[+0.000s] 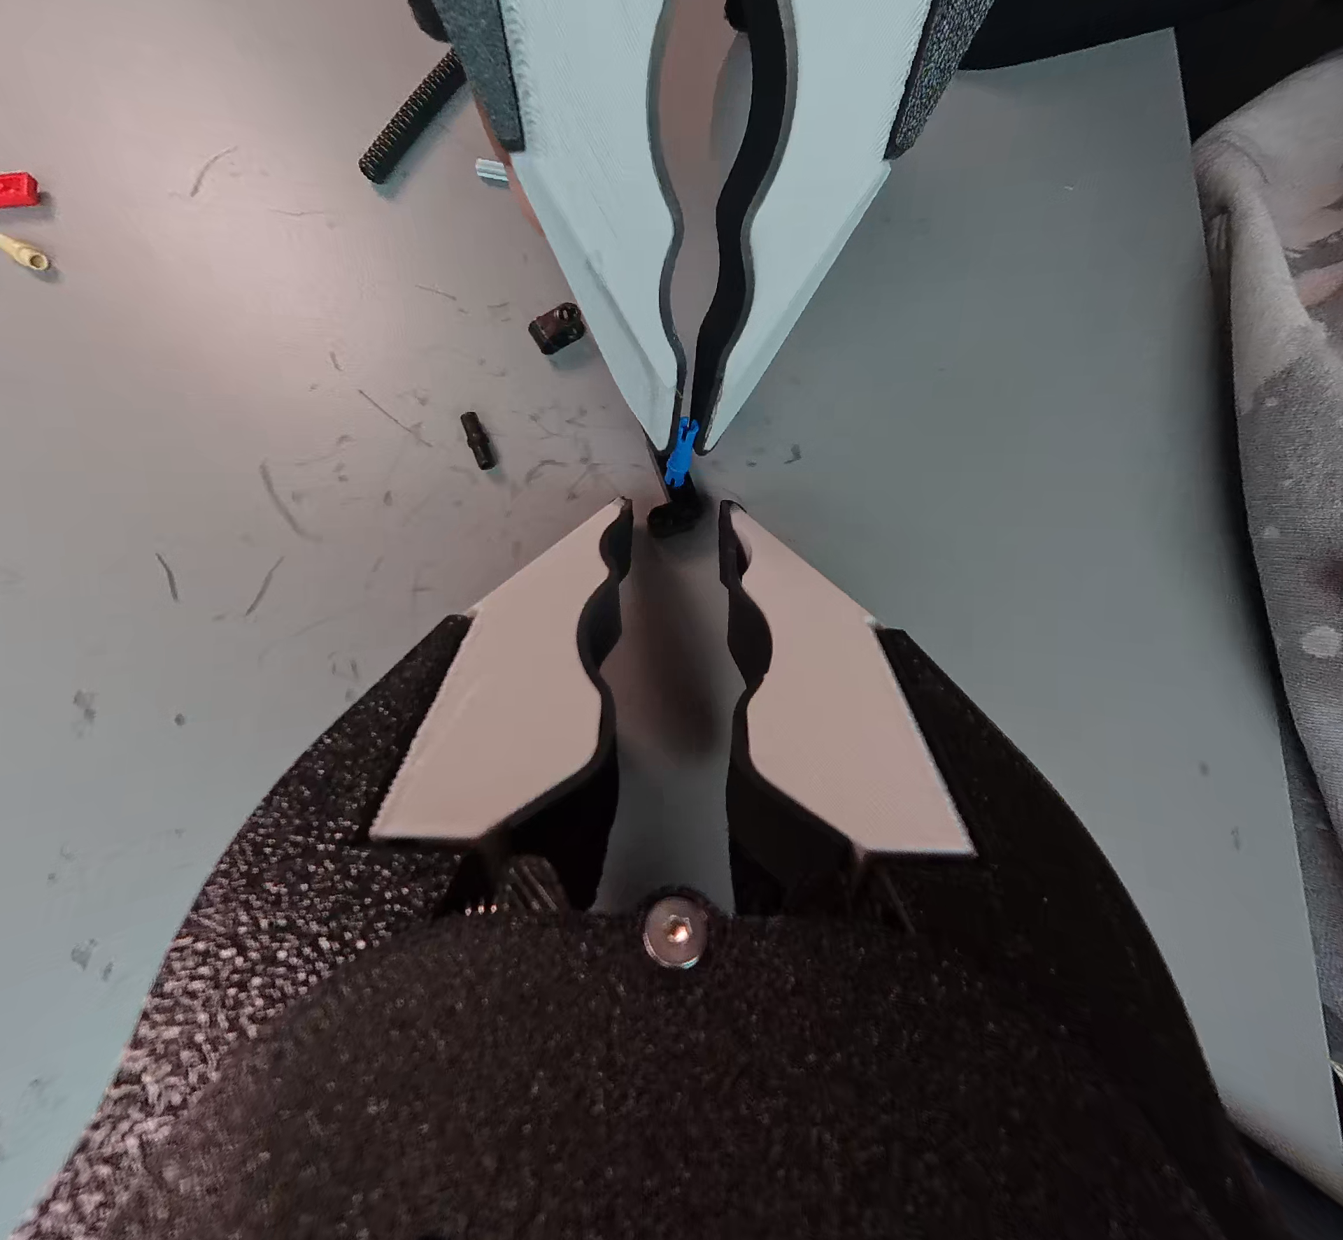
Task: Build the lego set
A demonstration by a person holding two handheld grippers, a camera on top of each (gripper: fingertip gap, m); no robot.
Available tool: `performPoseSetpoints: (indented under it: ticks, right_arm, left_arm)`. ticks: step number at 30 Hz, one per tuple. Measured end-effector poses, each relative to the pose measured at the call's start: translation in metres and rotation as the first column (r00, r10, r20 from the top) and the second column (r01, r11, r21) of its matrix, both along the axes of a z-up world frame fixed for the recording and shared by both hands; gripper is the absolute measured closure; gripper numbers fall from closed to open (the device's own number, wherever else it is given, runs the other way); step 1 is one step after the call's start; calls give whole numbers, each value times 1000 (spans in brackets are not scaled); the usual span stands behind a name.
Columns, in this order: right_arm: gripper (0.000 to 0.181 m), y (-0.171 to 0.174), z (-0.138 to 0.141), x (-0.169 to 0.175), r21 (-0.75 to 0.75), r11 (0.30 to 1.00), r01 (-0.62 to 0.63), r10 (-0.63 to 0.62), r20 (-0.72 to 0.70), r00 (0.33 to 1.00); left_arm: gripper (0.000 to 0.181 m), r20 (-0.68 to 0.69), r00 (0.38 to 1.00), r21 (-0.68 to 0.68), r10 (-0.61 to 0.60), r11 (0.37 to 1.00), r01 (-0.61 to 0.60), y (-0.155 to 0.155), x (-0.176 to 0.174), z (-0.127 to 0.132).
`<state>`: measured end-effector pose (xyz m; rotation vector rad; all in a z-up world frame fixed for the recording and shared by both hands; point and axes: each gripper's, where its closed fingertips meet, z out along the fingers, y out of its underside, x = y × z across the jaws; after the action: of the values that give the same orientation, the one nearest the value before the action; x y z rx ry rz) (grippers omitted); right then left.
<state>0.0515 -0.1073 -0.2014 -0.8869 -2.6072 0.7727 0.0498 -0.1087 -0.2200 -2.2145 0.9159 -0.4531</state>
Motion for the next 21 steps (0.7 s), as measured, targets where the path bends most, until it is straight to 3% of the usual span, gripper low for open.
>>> performPoseSetpoints:
  ticks: [21]
  right_arm:
    - [177, 0, -5, -1, 179, 980, -85, 66, 110, 992]
  left_arm:
    - [167, 23, 1000, -10, -4, 1000, 4, 1, 1, -4]
